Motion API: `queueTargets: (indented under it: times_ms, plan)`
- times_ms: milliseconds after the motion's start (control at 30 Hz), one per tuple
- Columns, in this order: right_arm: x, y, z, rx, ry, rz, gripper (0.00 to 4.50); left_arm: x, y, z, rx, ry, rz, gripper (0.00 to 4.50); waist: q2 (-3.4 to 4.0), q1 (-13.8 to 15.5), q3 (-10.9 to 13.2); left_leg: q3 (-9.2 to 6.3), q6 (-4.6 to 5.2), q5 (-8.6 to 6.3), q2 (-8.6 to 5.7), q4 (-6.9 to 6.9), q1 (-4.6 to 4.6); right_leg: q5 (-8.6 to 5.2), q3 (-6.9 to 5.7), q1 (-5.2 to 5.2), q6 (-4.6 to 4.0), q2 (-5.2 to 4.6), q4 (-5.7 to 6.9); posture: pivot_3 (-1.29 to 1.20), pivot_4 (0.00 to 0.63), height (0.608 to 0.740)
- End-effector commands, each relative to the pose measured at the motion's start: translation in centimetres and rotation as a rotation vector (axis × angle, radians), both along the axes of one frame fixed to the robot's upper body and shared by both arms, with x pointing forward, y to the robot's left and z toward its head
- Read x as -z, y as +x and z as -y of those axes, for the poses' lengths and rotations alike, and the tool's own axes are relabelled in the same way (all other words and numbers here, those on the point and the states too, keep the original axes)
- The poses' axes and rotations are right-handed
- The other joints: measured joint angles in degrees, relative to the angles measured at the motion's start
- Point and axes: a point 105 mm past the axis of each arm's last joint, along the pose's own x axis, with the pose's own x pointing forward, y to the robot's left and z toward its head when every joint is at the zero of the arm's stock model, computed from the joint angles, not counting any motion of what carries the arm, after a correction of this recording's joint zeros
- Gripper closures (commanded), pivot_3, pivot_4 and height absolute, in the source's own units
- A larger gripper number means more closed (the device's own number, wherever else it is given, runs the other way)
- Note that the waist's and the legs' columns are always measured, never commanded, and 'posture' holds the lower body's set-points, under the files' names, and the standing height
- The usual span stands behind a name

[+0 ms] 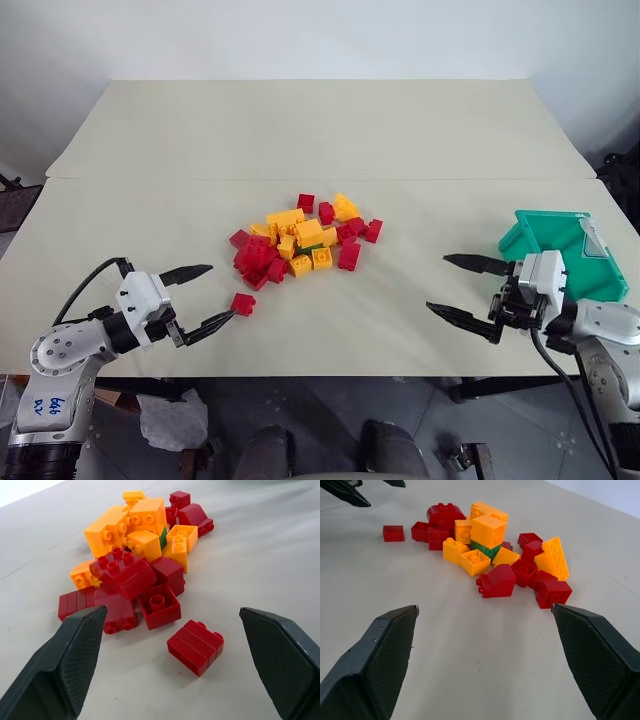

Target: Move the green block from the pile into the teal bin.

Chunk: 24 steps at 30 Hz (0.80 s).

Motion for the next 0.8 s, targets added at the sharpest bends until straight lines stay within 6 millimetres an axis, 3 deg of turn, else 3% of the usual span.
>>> queueTargets:
  times_ms: [33, 133, 267, 500, 567, 700, 800]
  plan:
    - [-0.6, 0.0, 0.3, 0.013, 0.005, 0.045, 0.04, -1.5, -0.2, 0.0, 0.001, 0.006, 0.054, 0.00, 0.00, 0.0, 0.0, 0.00, 0.00, 0.00, 0.00, 0.00, 0.00, 0.00, 0.00, 0.00, 0.00, 0.00, 0.00, 0.00, 0.150, 0.740]
    - [-0.4, -0.1, -0.4, -0.007, 0.024, 0.050, 0.04, -2.0, -1.0, -0.1, 0.040, -0.073, 0.039, 0.00, 0.00, 0.0, 0.0, 0.00, 0.00, 0.00, 0.00, 0.00, 0.00, 0.00, 0.00, 0.00, 0.00, 0.00, 0.00, 0.00, 0.150, 0.740]
    - [-1.0, -0.3, -2.1, -0.065, 0.051, 0.073, 0.04, -1.8, -1.0, -2.1, -0.052, -0.137, 0.022, 0.00, 0.00, -0.3, 0.0, -0.01, 0.00, 0.00, 0.02, 0.00, 0.02, 0.00, 0.00, 0.00, 0.00, 0.01, 0.03, 0.00, 0.150, 0.740]
    - [-2.8, -1.2, -5.3, -0.159, 0.117, 0.121, 0.04, 0.9, -2.0, -6.1, -0.247, -0.157, -0.026, 0.00, 0.01, -0.4, 0.0, 0.00, -0.04, -0.04, 0.06, -0.01, 0.04, 0.00, 0.03, -0.01, 0.00, 0.06, 0.03, 0.00, 0.150, 0.740]
    - [-2.9, -1.2, -5.4, -0.164, 0.115, 0.120, 0.04, 1.0, -2.3, -5.9, -0.244, -0.156, -0.031, 0.00, -0.03, 0.2, 0.0, -0.04, -0.04, -0.06, 0.06, 0.01, 0.01, 0.00, -0.01, -0.01, 0.00, 0.06, 0.03, 0.00, 0.150, 0.740]
    - [-2.9, -0.9, -5.1, -0.159, 0.103, 0.122, 0.04, 0.3, -2.8, -2.8, -0.097, -0.166, -0.072, 0.00, -0.03, 1.1, 0.0, -0.01, -0.01, -0.08, 0.06, 0.06, -0.01, 0.01, 0.03, -0.01, 0.00, 0.06, 0.00, 0.00, 0.150, 0.740]
    - [-2.1, -0.8, -4.2, -0.132, 0.077, 0.105, 0.00, 0.0, -3.1, -0.4, 0.003, -0.165, -0.191, 0.60, -0.03, 1.1, 0.0, -0.01, -0.02, -0.09, 0.07, 0.07, 0.00, 0.01, 0.04, 0.00, 0.00, 0.06, 0.01, 0.00, 0.150, 0.740]
